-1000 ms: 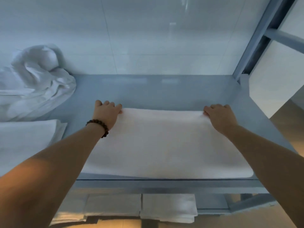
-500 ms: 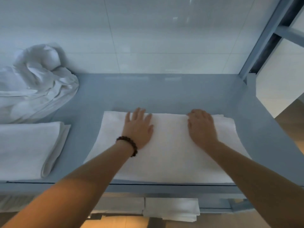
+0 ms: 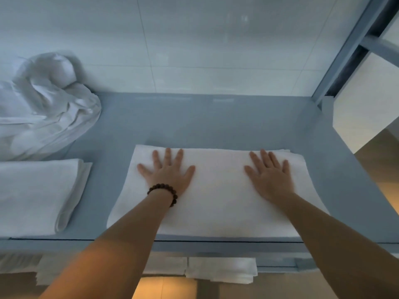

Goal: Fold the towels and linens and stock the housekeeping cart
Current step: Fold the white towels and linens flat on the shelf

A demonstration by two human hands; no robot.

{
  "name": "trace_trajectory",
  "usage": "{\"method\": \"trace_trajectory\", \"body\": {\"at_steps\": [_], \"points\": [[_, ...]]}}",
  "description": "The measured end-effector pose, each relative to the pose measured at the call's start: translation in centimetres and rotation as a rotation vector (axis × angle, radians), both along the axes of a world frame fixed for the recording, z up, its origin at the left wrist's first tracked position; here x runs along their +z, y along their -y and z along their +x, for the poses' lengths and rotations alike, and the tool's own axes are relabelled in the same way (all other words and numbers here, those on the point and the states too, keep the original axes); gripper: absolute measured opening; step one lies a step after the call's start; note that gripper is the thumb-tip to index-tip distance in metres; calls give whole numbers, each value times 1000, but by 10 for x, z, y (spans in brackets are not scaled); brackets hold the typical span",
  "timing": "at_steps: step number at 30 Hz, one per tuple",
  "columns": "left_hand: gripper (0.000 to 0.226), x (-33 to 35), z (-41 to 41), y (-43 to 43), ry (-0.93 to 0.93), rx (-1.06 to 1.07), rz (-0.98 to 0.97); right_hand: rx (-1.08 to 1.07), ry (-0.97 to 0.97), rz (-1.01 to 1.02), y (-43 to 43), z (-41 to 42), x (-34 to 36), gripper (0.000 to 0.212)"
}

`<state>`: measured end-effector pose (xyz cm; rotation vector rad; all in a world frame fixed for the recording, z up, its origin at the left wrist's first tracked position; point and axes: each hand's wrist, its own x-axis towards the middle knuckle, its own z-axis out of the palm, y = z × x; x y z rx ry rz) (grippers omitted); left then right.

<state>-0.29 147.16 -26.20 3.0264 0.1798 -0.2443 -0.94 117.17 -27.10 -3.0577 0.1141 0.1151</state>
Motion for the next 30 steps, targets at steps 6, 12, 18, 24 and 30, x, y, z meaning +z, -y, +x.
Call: {"method": "trace_trajectory", "body": {"at_steps": [6, 12, 18, 24, 30], "points": [[80, 1, 0, -26, 17, 92, 34, -94, -57, -33, 23, 2, 7, 70], [79, 11, -32, 1, 92, -84, 16, -9, -42, -21, -2, -26, 25, 62], [77, 5, -113, 50, 56, -221, -31, 250, -4, -13, -72, -95, 23, 64], [71, -5, -135, 40, 59, -91, 22, 307, 15, -48, -85, -112, 12, 59], [79, -5, -140, -17, 88, 55, 28, 177, -10, -84, -38, -101, 13, 68]]}}
